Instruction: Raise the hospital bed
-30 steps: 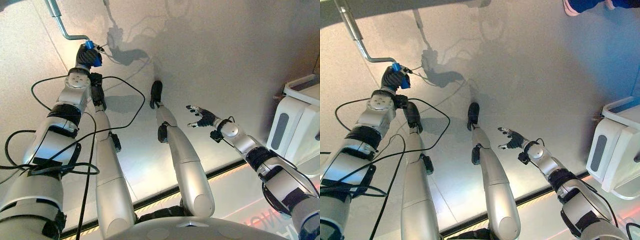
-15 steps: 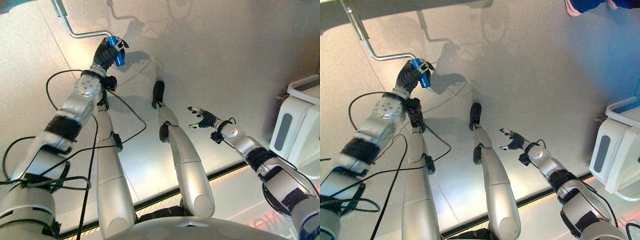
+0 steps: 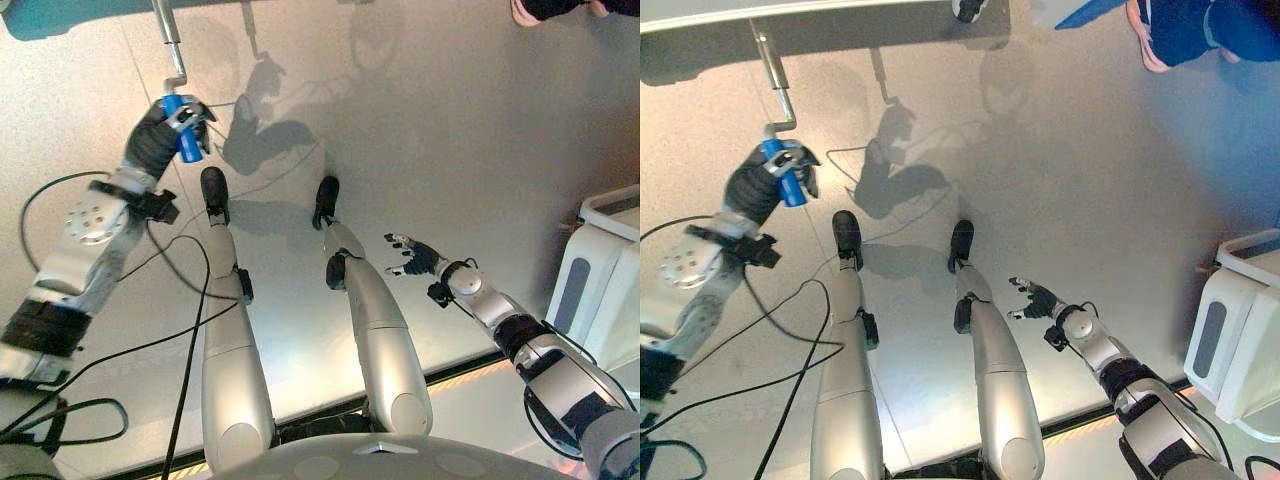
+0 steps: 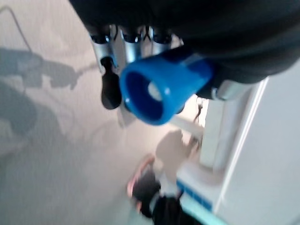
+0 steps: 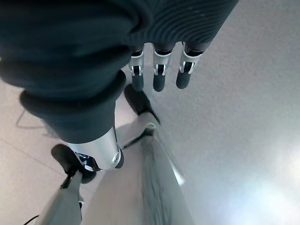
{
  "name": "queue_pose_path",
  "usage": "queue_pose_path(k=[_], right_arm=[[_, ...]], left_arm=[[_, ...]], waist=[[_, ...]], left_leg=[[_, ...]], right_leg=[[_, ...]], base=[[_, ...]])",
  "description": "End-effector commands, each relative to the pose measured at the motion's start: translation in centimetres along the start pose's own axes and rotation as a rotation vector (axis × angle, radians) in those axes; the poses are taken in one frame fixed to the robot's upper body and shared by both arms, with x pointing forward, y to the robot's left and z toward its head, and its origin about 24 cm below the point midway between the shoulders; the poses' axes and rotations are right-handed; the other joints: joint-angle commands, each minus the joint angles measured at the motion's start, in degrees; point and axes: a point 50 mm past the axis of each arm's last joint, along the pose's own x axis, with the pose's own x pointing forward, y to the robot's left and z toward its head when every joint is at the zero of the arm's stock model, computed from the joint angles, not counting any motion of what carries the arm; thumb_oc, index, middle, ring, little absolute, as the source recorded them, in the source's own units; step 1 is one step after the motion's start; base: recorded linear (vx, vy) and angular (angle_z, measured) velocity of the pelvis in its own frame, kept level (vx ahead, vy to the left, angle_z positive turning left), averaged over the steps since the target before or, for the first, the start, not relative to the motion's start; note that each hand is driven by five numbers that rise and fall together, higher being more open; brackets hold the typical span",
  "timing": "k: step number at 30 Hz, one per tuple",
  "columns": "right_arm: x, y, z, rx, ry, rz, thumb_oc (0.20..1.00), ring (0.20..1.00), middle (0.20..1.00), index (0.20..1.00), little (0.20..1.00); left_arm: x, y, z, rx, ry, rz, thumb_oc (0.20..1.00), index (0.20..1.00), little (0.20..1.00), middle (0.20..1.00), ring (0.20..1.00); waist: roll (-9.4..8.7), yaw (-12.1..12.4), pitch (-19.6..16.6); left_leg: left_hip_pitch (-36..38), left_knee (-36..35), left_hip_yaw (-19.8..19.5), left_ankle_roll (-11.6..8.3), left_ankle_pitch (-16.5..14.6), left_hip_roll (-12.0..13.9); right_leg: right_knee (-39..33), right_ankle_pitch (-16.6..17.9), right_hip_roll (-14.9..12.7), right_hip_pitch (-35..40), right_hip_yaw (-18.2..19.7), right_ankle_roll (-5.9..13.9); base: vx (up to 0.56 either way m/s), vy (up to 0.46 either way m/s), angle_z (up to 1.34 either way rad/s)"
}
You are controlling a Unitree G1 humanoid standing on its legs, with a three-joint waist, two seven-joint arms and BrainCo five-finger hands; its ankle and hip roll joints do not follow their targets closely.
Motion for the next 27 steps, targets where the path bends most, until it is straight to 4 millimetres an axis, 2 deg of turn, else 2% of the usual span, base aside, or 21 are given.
queue_pose_path(k=[1, 3, 4, 5, 6, 7, 12, 20, 25, 26, 27], right_arm=[[-1.4, 0.2, -2.3, -0.009, 0.056, 0.026, 1.000, 1.000, 1.000, 1.000, 1.000], [-1.3, 0.3, -2.1, -0.004, 0.047, 0.030, 1.000, 1.000, 1.000, 1.000, 1.000], [-1.3, 0.3, -2.1, -0.004, 0.047, 0.029, 1.000, 1.000, 1.000, 1.000, 1.000], [-1.2, 0.3, -1.7, -0.004, 0.028, 0.037, 1.000, 1.000, 1.000, 1.000, 1.000], [-1.2, 0.2, -1.7, -0.004, 0.028, 0.036, 1.000, 1.000, 1.000, 1.000, 1.000], [-1.1, 0.0, -1.2, -0.002, 0.011, 0.030, 1.000, 1.000, 1.000, 1.000, 1.000], [-0.7, -0.4, 0.2, -0.012, -0.038, 0.026, 1.000, 1.000, 1.000, 1.000, 1.000], [0.5, -0.3, 2.2, -0.020, -0.075, 0.051, 1.000, 1.000, 1.000, 1.000, 1.000], [0.5, -0.3, 2.2, -0.018, -0.076, 0.049, 1.000, 1.000, 1.000, 1.000, 1.000], [0.9, -0.5, 3.9, -0.023, -0.129, 0.056, 1.000, 1.000, 1.000, 1.000, 1.000], [0.9, -0.6, 4.0, -0.015, -0.130, 0.050, 1.000, 1.000, 1.000, 1.000, 1.000]], left_arm=[[-1.4, -1.7, 1.8, 0.057, -0.142, -0.091, 0.200, 0.200, 0.200, 0.200, 0.200], [-1.7, -0.3, 0.0, 0.074, -0.081, 0.012, 0.200, 0.200, 0.200, 0.200, 0.200], [-1.7, -0.3, 0.0, 0.074, -0.081, 0.012, 0.200, 0.200, 0.200, 0.200, 0.200], [-1.9, 1.2, -1.7, 0.091, -0.017, 0.124, 0.200, 0.200, 0.200, 0.200, 0.200], [-1.8, 1.2, -1.7, 0.091, -0.018, 0.124, 0.200, 0.200, 0.200, 0.200, 0.200], [-1.6, 2.2, -2.3, 0.131, 0.016, 0.182, 0.200, 0.200, 0.200, 0.200, 0.200], [-0.1, 3.8, -4.5, 0.103, 0.102, 0.332, 0.200, 0.200, 0.200, 0.200, 0.200], [4.5, 4.9, -3.9, 0.142, 0.182, 0.394, 0.200, 0.200, 0.200, 0.200, 0.200], [4.6, 4.9, -3.9, 0.142, 0.180, 0.393, 0.200, 0.200, 0.200, 0.200, 0.200], [6.5, 4.8, -3.7, 0.186, 0.239, 0.416, 0.200, 0.200, 0.200, 0.200, 0.200], [7.1, 4.6, -3.4, 0.195, 0.235, 0.407, 0.200, 0.200, 0.200, 0.200, 0.200]], waist=[[0.46, 1.4, 0.1], [0.23, 1.6, 0.1], [0.24, 1.6, 0.1], [-0.44, 1.6, 0.1], [-0.38, 1.7, 0.1], [-1.06, 1.6, 0.1], [-3.39, 0.3, 0.1], [-6.82, -2.8, 0.1], [-6.84, -2.7, 0.1], [-7.97, -5.1, 0.1], [-8.00, -4.9, 0.1]], left_leg=[[2.4, 4.9, 0.2, 2.37, -8.4, -1.9], [1.9, 6.0, 0.0, 2.66, -9.1, -2.3], [1.8, 6.0, 0.0, 2.66, -9.1, -2.3], [1.3, 6.7, 0.1, 2.87, -9.6, -2.5], [1.2, 6.8, 0.1, 2.88, -9.6, -2.5], [0.4, 7.5, 0.1, 3.10, -10.2, -2.6], [-2.1, 9.6, 0.3, 3.59, -11.7, -2.7], [-5.9, 14.5, 0.8, 4.53, -14.3, -2.6], [-6.1, 14.6, 0.8, 4.53, -14.4, -2.6], [-7.7, 16.2, 0.9, 4.93, -15.2, -2.2], [-8.4, 16.9, 0.8, 5.01, -15.5, -2.1]], right_leg=[[-6.7, 3.2, -1.1, 4.6, 0.2, 6.95], [-6.9, 3.3, -1.3, 4.9, 0.1, 6.97], [-6.9, 3.3, -1.3, 4.9, 0.1, 6.97], [-7.3, 3.6, -1.6, 5.1, 0.1, 7.11], [-7.3, 3.6, -1.6, 5.1, 0.1, 7.13], [-7.7, 3.9, -1.7, 5.1, 0.2, 7.30], [-8.7, 4.8, -2.0, 4.7, 0.7, 7.67], [-8.7, 5.4, -1.7, 2.6, 2.1, 7.61], [-8.7, 5.4, -1.7, 2.4, 2.1, 7.61], [-7.5, 4.7, -1.1, -0.3, 3.0, 7.03], [-6.8, 4.4, -0.9, -1.3, 3.2, 6.98]], base=[[0.00, 0.064, 0.08], [0.00, 0.057, 0.05], [-0.01, 0.084, 0.03], [0.00, 0.062, 0.02], [0.00, 0.118, 0.02], [0.00, 0.089, 0.02], [0.00, 0.090, 0.04], [0.01, 0.065, 0.03], [0.01, 0.014, -0.05], [0.05, 0.042, -0.08], [0.06, 0.019, -0.14]])
